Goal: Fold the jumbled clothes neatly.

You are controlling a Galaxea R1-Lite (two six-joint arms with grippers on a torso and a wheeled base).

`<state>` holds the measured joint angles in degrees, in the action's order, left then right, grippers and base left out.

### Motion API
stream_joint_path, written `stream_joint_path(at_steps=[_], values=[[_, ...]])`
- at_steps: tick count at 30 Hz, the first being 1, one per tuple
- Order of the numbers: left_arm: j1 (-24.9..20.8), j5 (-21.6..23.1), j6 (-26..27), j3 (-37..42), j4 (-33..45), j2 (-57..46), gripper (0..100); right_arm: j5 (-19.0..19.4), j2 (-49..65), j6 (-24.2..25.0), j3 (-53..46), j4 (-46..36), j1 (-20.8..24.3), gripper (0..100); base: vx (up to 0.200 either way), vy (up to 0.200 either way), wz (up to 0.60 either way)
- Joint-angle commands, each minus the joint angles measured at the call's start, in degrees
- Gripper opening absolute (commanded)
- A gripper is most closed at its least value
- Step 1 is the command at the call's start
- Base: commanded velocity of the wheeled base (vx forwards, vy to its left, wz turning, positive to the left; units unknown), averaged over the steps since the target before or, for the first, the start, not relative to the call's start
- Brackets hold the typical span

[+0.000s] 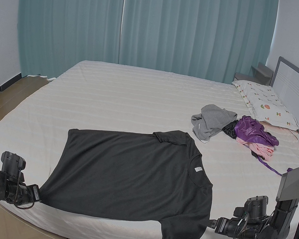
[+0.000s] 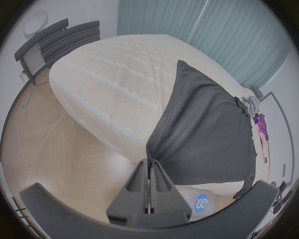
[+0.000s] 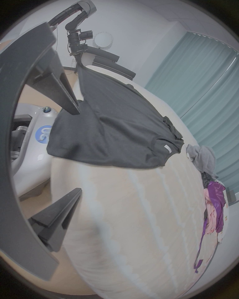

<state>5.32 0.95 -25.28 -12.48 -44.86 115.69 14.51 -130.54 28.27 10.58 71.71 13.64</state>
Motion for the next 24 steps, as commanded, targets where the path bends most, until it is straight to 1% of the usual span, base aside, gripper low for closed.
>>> stream_joint_path(at_steps=[1,4,8,9,10,11,14,16,17,24], values=[[0.0,0.0,0.0,0.0,-0.1,0.4,0,0.0,-0.9,0.1,3.0,0.0,0.0,100,0.0,0.0,0.0],[0.0,0.0,0.0,-0.1,-0.1,0.5,0,-0.1,-2.3,0.1,5.4,-0.2,0.1,100,0.0,0.0,0.0],[0.0,0.0,0.1,-0.1,-0.1,1.1,0,-1.6,-5.2,0.0,8.5,-0.7,0.2,100,0.0,0.0,0.0],[0.0,0.0,0.1,-0.1,-0.1,1.3,0,-2.0,-5.9,0.0,9.0,-0.6,0.2,0,0.0,0.0,0.0],[0.0,0.0,0.1,-0.1,-0.1,1.3,0,-2.0,-5.9,0.0,9.0,-0.6,0.2,0,0.0,0.0,0.0],[0.0,0.0,0.1,-0.1,-0.1,1.7,0,-3.2,-7.4,-0.1,10.0,-0.6,0.3,0,0.0,0.0,0.0],[0.0,0.0,0.1,-0.2,-0.2,2.1,0,-4.3,-7.5,-0.3,10.0,-1.0,0.5,0,0.0,0.0,0.0],[0.0,0.0,0.1,-0.1,-0.2,2.2,0,-6.6,-7.5,-0.4,9.6,-1.9,1.0,0,0.0,0.0,0.0],[0.0,0.0,0.1,-0.2,-0.2,2.2,0,-7.1,-7.4,-0.4,9.5,-1.9,1.0,0,0.0,0.0,0.0],[0.0,0.0,0.1,0.0,-0.1,2.2,0,-6.9,-4.2,-0.5,6.4,-1.9,0.4,0,0.0,0.0,0.0]])
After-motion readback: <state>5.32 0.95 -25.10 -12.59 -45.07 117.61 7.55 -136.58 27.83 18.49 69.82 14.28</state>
